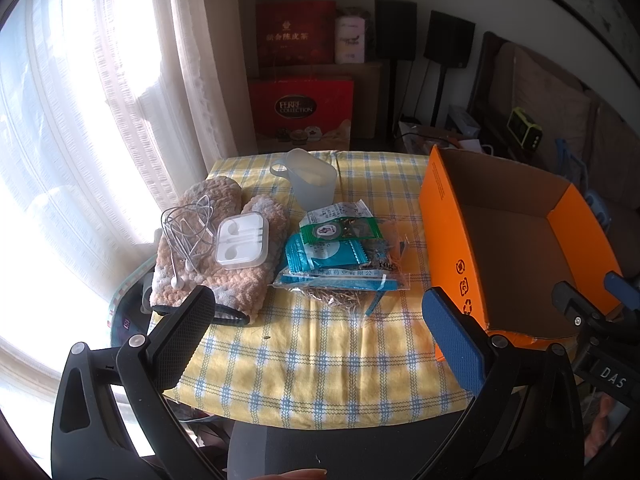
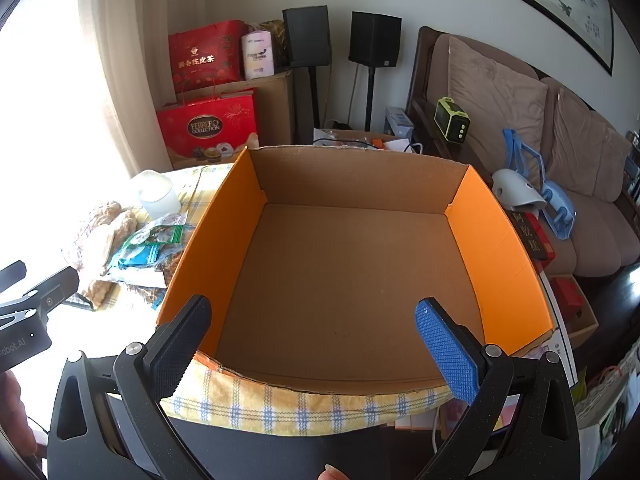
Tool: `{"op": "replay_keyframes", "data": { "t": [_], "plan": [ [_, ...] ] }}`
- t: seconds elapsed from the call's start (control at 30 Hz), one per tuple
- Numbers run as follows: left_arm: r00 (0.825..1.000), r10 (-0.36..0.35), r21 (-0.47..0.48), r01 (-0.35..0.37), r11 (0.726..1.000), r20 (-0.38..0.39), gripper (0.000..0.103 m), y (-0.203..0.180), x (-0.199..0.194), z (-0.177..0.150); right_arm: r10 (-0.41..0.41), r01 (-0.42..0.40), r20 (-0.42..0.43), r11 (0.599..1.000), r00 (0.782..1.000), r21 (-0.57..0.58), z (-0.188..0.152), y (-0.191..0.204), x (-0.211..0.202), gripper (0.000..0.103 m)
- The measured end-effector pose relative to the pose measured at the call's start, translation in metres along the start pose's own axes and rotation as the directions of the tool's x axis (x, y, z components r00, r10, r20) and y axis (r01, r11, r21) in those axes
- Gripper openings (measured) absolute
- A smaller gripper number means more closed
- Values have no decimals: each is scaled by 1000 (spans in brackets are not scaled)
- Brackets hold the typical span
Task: Organize objects
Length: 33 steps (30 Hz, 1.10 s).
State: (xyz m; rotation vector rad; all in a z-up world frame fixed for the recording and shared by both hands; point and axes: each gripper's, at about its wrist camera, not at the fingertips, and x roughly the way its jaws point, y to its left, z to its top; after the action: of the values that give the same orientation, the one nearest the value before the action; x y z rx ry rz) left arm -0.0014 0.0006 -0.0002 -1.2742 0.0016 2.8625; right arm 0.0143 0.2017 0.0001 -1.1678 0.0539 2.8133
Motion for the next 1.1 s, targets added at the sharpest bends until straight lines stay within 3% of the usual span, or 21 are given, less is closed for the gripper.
{"op": "replay_keyframes", "data": {
  "t": [0.73,1.1],
  "plan": [
    [1000,-1,9,1,1000,-8,103,-3,4,-2,6,-6,-1,1000,1000,-7,2,-1,1,103],
    [1000,1,14,-1,1000,-8,103,4,8,4,-71,71,4,997,997,38,9,-40,2,103]
  ]
}}
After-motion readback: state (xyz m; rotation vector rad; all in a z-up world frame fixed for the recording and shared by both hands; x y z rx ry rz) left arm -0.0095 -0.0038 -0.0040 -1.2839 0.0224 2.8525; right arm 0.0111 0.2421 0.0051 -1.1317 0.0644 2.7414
